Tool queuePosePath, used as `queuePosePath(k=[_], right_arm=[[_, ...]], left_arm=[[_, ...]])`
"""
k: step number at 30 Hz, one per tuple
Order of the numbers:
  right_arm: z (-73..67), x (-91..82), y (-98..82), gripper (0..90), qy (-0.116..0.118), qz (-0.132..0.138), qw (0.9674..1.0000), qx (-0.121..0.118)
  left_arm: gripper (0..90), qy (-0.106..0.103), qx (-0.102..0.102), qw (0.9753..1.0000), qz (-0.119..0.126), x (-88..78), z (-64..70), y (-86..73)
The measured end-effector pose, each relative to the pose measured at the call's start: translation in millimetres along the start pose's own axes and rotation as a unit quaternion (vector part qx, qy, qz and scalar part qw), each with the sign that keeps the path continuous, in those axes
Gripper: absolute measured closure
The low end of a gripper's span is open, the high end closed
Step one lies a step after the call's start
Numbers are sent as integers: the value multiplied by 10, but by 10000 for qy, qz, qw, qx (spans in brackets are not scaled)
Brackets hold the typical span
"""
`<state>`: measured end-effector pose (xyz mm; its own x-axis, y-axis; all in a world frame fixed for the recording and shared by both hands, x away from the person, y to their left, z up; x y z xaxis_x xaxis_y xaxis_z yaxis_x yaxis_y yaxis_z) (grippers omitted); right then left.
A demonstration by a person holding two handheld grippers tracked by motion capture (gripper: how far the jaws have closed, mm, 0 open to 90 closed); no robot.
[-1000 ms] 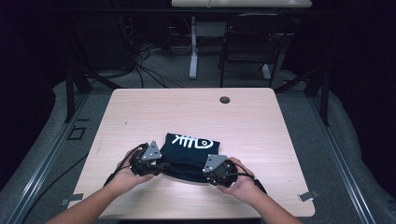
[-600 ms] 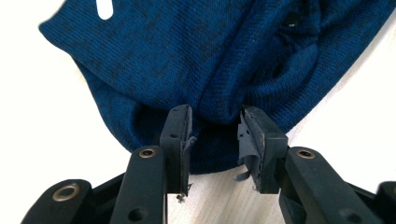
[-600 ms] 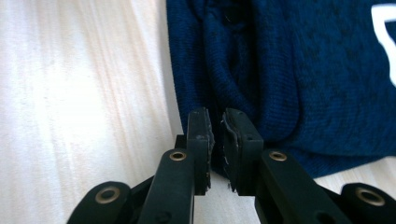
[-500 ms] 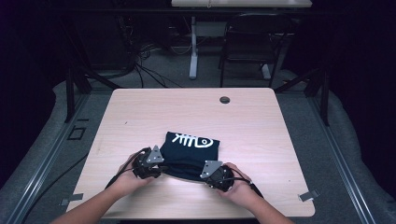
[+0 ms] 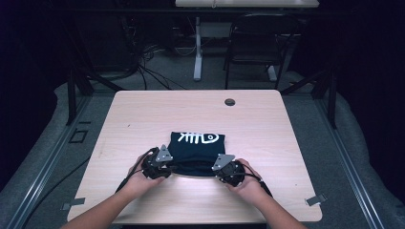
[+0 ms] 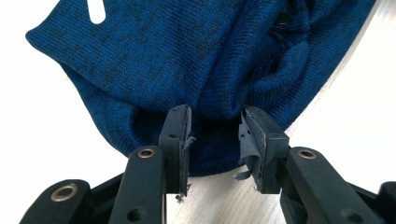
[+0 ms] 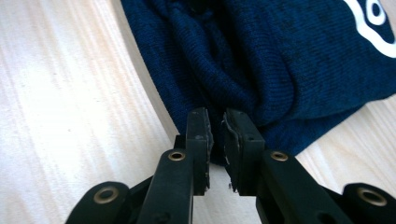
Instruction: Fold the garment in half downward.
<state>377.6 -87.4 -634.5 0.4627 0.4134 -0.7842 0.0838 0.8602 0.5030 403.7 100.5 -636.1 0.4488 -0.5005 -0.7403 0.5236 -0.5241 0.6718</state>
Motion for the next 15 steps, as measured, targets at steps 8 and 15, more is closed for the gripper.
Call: queuePosePath(k=[8,15], right_arm=[[57,-16,-16,779,-34,-4,10000,55],[38,-81,5,760,-19,83,9999,128]], left_arm=[[623,4,-65,10000,62,-41,-17,12],[612,-65,-132,9998,147,-131,-12,14]])
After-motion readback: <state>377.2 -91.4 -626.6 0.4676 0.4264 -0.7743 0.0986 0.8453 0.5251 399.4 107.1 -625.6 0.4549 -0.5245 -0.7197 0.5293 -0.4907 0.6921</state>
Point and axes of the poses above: each handheld gripper's, and its own axes: x roughly forward along the jaws, y roughly out of its top, z roughly to its right, the point moved 10 cm from there along x, roughly forward along the jaws, and after that the axes turned 13 degrees about -x, right-handed, at the moved point
